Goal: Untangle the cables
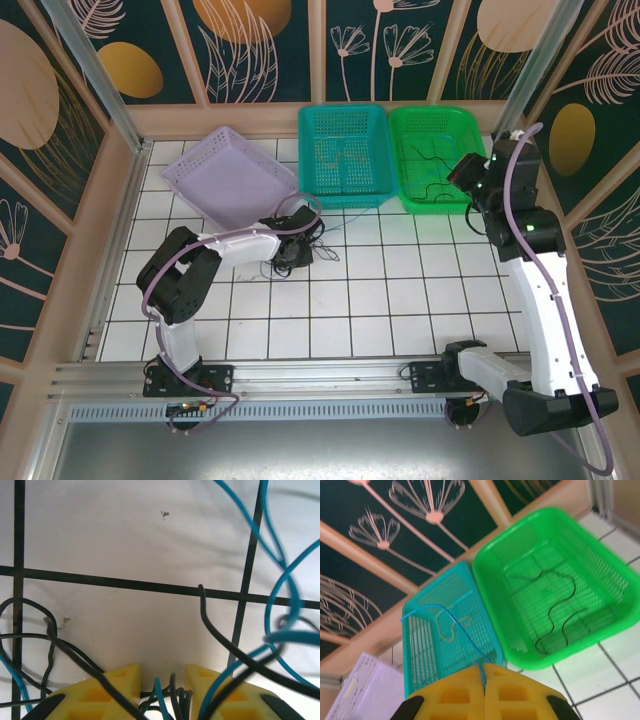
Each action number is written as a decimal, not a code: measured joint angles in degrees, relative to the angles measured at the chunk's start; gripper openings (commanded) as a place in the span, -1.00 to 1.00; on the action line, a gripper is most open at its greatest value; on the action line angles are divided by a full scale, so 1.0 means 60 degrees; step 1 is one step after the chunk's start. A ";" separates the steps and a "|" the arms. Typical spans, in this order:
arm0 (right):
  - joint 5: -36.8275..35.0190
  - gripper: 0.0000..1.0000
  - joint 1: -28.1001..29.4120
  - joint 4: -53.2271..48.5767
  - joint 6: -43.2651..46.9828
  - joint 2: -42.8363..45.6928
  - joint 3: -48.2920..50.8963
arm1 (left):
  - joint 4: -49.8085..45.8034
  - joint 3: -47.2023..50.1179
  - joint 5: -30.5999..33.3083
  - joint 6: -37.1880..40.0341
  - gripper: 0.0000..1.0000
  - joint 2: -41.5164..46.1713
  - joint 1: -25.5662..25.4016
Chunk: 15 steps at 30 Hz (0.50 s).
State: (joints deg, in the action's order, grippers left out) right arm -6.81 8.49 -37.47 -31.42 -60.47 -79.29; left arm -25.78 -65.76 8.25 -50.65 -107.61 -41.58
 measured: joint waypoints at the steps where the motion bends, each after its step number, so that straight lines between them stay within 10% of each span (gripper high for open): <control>1: -0.0120 -1.00 -0.0040 -0.0004 0.0062 -0.0040 -0.0204 | -0.0004 0.0000 0.0000 0.0000 -0.42 0.0000 0.0000; 15: -0.0652 -1.00 -0.0138 0.0284 0.0801 -0.0721 -0.2535 | -0.0069 0.0044 0.0000 -0.0007 -0.34 0.0051 0.0000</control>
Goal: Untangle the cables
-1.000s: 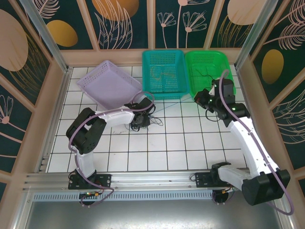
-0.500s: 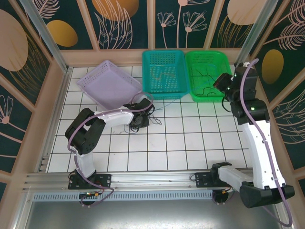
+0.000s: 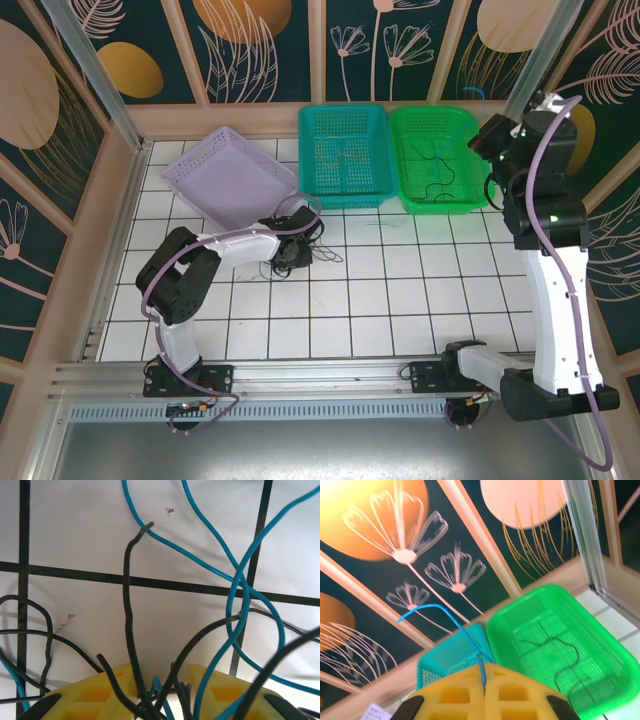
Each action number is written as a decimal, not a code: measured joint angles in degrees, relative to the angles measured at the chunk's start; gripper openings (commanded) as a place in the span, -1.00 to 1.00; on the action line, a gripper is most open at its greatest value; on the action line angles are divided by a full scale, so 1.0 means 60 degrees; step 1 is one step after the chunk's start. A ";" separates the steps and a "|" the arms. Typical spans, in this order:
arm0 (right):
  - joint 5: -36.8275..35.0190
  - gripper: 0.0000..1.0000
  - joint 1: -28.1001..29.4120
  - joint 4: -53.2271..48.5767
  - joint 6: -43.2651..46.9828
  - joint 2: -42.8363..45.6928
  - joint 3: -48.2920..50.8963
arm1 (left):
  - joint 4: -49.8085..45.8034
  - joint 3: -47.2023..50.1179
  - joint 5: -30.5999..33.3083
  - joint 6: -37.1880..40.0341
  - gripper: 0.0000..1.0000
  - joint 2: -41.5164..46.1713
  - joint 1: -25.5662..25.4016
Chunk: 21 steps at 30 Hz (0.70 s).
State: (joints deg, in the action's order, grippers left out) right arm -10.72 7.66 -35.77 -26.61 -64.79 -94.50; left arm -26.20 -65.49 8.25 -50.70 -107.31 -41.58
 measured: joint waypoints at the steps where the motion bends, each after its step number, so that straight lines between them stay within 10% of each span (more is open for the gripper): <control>1: 0.0113 -1.00 -0.0011 0.0146 0.0069 0.0007 -0.0051 | -0.0007 0.0000 0.0000 -0.0004 -0.31 0.0004 0.0000; 11: 0.2280 -1.00 -0.0015 0.0976 0.1268 0.0113 0.0466 | -0.0860 -0.0641 -0.0036 -0.0160 0.34 0.0390 0.0000; 21: 0.4841 -1.00 -0.0015 0.2419 0.2135 0.0302 0.2109 | -0.0962 -0.3537 -0.0117 0.0200 0.38 0.2779 0.0000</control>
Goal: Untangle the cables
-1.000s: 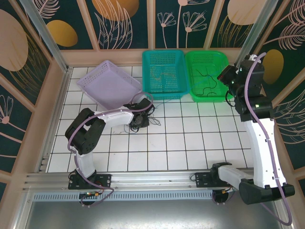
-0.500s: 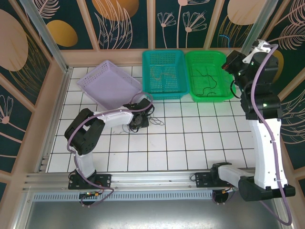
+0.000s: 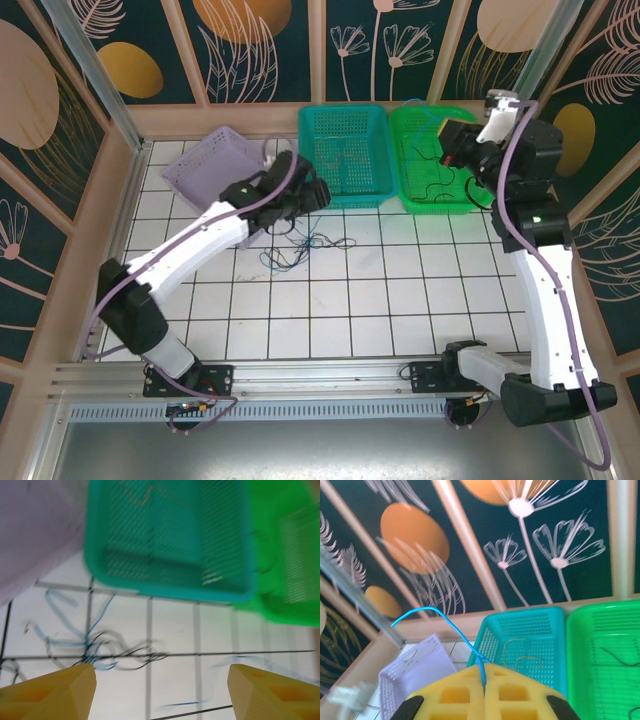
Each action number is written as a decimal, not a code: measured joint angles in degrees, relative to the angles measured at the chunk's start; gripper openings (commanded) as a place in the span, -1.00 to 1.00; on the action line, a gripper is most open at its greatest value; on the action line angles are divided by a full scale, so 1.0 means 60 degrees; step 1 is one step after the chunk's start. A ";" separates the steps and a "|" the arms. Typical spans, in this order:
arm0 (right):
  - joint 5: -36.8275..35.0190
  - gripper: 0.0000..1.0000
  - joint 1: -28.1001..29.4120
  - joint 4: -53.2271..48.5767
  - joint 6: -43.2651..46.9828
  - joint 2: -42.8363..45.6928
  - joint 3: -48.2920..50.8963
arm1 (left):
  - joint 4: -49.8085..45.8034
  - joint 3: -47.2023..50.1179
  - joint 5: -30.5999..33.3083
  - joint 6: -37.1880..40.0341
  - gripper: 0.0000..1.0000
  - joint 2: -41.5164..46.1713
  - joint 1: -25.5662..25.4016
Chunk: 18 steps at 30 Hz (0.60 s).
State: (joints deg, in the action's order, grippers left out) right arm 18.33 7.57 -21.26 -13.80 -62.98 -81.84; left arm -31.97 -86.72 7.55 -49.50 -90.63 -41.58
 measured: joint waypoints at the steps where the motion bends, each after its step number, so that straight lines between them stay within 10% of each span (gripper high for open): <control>1: 0.0291 -1.00 0.0000 0.0211 0.0044 0.0000 0.0295 | 0.0182 -0.0142 -0.0109 0.0102 0.37 0.0240 0.0007; 18: 0.2889 -1.00 0.0463 0.2146 -0.1122 -0.1300 0.1322 | 0.3351 -0.0372 -0.3377 0.0958 0.21 0.0627 0.0066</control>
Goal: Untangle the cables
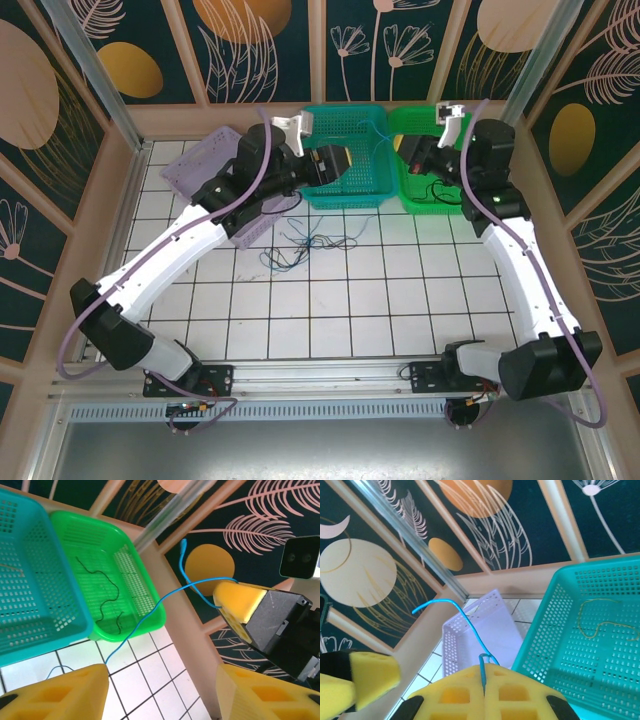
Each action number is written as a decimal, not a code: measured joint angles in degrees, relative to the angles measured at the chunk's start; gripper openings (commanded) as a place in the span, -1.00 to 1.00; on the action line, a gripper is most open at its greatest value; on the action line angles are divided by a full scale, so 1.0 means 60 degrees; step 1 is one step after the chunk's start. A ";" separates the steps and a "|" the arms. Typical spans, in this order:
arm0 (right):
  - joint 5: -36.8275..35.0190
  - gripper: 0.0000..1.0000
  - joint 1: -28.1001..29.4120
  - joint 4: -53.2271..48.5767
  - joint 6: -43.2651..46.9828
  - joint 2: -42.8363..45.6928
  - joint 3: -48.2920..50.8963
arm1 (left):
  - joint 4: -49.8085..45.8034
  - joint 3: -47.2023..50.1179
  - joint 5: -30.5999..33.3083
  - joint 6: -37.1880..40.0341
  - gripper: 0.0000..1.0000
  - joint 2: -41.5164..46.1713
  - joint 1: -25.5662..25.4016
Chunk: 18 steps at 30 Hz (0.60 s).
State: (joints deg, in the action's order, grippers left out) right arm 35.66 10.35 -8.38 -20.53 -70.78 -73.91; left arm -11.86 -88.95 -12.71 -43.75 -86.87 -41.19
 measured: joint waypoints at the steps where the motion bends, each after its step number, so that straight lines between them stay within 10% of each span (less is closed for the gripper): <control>1: -0.0004 -1.00 0.0058 0.0004 0.0000 0.0000 -0.0022 | 0.0058 0.0000 -0.0127 -0.0022 0.22 -0.0076 0.0000; 18: -0.1807 -1.00 0.1679 0.0069 0.2499 0.1053 0.0659 | 0.0987 -0.0047 -0.0776 -0.0772 0.40 -0.0747 0.0000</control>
State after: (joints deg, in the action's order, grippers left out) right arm 24.82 20.43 -7.97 -5.54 -64.47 -69.95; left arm -5.93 -89.23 -17.37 -48.38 -91.35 -41.19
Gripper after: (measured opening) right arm 0.051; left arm 0.690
